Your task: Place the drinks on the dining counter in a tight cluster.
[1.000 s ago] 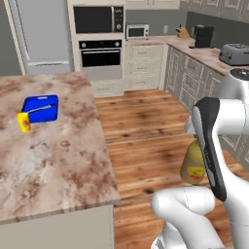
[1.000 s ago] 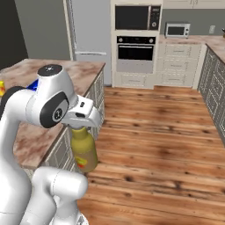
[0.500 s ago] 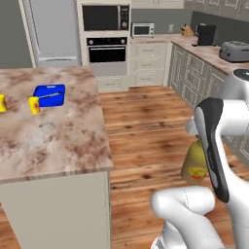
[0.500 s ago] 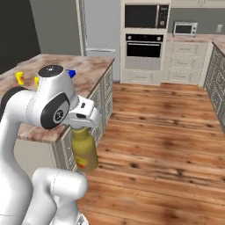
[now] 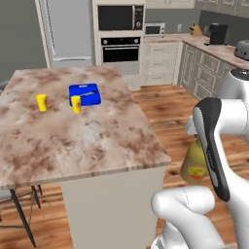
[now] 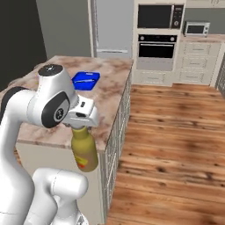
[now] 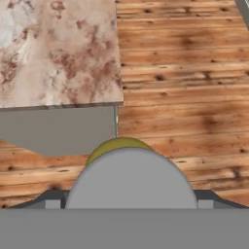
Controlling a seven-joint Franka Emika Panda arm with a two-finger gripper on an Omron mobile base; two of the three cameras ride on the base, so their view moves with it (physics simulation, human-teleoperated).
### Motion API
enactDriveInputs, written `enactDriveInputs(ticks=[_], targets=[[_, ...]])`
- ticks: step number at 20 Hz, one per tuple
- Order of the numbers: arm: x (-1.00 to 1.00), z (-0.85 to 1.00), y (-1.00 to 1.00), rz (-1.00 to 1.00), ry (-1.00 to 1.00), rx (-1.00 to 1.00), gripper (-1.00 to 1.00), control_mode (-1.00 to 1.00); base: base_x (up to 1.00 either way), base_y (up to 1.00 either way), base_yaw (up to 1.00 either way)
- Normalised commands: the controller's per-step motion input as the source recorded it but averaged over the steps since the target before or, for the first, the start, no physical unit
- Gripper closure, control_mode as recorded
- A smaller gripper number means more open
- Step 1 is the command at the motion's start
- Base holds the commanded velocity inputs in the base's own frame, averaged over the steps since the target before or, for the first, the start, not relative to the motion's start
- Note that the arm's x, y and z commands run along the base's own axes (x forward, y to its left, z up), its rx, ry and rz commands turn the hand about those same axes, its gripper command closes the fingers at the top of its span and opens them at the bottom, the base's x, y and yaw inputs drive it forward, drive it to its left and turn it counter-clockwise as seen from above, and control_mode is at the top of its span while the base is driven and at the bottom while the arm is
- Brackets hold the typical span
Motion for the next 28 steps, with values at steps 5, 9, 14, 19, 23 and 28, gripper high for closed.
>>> enactDriveInputs(ticks=[5, 9, 14, 19, 23, 28], targets=[[0.0, 0.0, 0.0, 0.0, 0.0, 0.0, 1.0, 1.0, 0.36, 1.0, -0.14], [0.0, 0.0, 0.0, 0.0, 0.0, 0.0, 1.0, 1.0, 0.66, 1.0, -0.12], [0.0, 0.0, 0.0, 0.0, 0.0, 0.0, 1.0, 1.0, 0.7, 0.78, -0.05], [0.0, 0.0, 0.0, 0.0, 0.0, 0.0, 1.0, 1.0, 0.06, 0.1, 0.0], [0.0, 0.0, 0.0, 0.0, 0.0, 0.0, 1.0, 1.0, 0.15, 0.29, 0.0], [0.36, 0.01, 0.92, -0.07, 0.19, -0.23, 1.0, -1.0, 0.0, 0.0, 0.0]])
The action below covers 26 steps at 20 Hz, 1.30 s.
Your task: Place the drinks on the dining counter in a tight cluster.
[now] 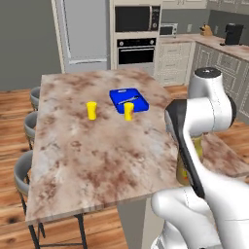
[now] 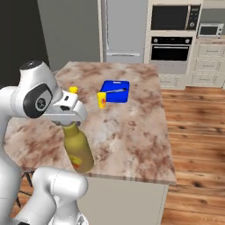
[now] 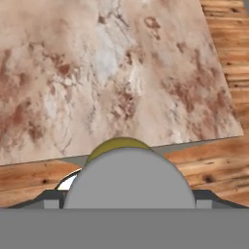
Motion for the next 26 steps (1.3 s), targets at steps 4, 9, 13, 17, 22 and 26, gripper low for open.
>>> enactDriveInputs(ticks=[4, 9, 13, 17, 22, 26], targets=[[0.46, 0.03, 0.96, -0.1, 0.29, -0.28, 1.0, -1.0, 0.0, 0.0, 0.0], [0.64, 0.11, 0.53, -0.08, 0.03, -0.05, 1.0, -1.0, 0.0, 0.0, 0.0], [0.8, 0.13, 0.13, -0.06, -0.05, 0.02, 1.0, -1.0, 0.0, 0.0, 0.0], [0.2, 0.01, -0.04, 0.01, -0.03, 0.19, 1.0, -1.0, 0.0, 0.0, 0.0], [0.08, -0.01, -0.11, 0.14, -0.14, 0.37, 1.0, -1.0, 0.0, 0.0, 0.0], [0.34, -0.16, 0.0, 0.1, -0.01, 0.13, 1.0, -1.0, 0.0, 0.0, 0.0]])
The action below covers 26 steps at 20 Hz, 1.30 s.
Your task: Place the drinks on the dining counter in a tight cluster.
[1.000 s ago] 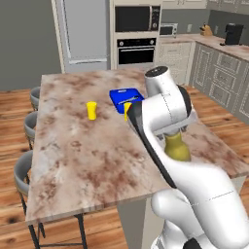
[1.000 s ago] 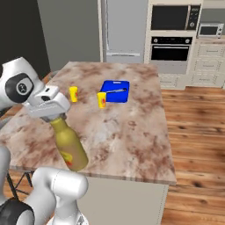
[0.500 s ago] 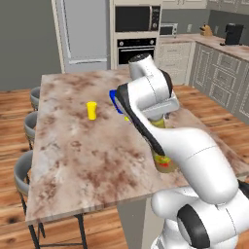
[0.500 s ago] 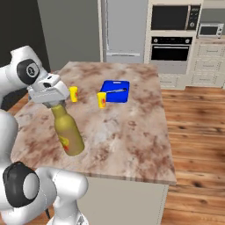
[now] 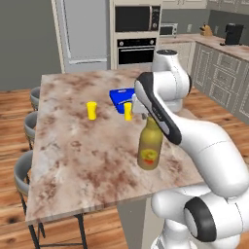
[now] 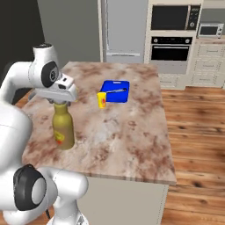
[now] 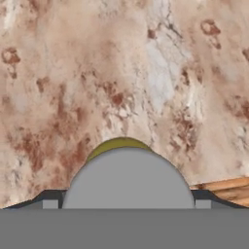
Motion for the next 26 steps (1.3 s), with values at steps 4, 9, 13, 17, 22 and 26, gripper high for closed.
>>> enactDriveInputs(ticks=[4, 9, 13, 17, 22, 26], targets=[[0.7, -0.07, 0.01, 0.03, 0.11, -0.01, 1.0, -1.0, 0.0, 0.0, 0.0], [0.67, -0.03, -0.08, 0.07, 0.11, 0.0, 1.0, -1.0, 0.0, 0.0, 0.0], [0.54, -0.14, 0.06, 0.0, 0.01, 0.0, 1.0, -1.0, 0.0, 0.0, 0.0], [0.17, -0.2, 0.13, 0.0, -0.02, 0.0, 1.0, -1.0, 0.0, 0.0, 0.0], [0.07, -0.54, 0.08, 0.0, -0.12, 0.0, 1.0, -1.0, 0.0, 0.0, 0.0], [0.13, -0.46, 0.01, 0.0, -0.12, 0.0, 1.0, -1.0, 0.0, 0.0, 0.0]])
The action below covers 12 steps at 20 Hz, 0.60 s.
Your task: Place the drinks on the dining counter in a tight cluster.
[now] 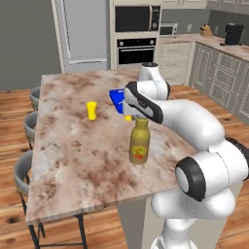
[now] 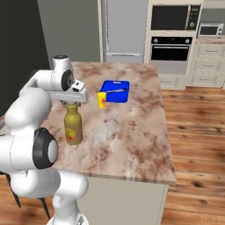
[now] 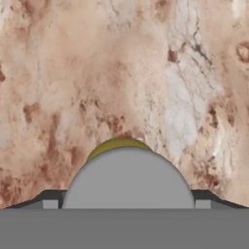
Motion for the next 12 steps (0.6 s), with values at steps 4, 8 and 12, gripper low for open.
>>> enactDriveInputs(ticks=[4, 8, 12], targets=[[0.13, -0.29, 0.0, 0.0, -0.02, 0.0, 1.0, -1.0, 0.0, 0.0, 0.0], [0.16, -0.25, 0.0, 0.0, 0.01, -0.01, 1.0, -1.0, 0.0, 0.0, 0.0], [0.21, -0.48, 0.0, 0.0, 0.06, -0.03, 1.0, -1.0, 0.0, 0.0, 0.0]])
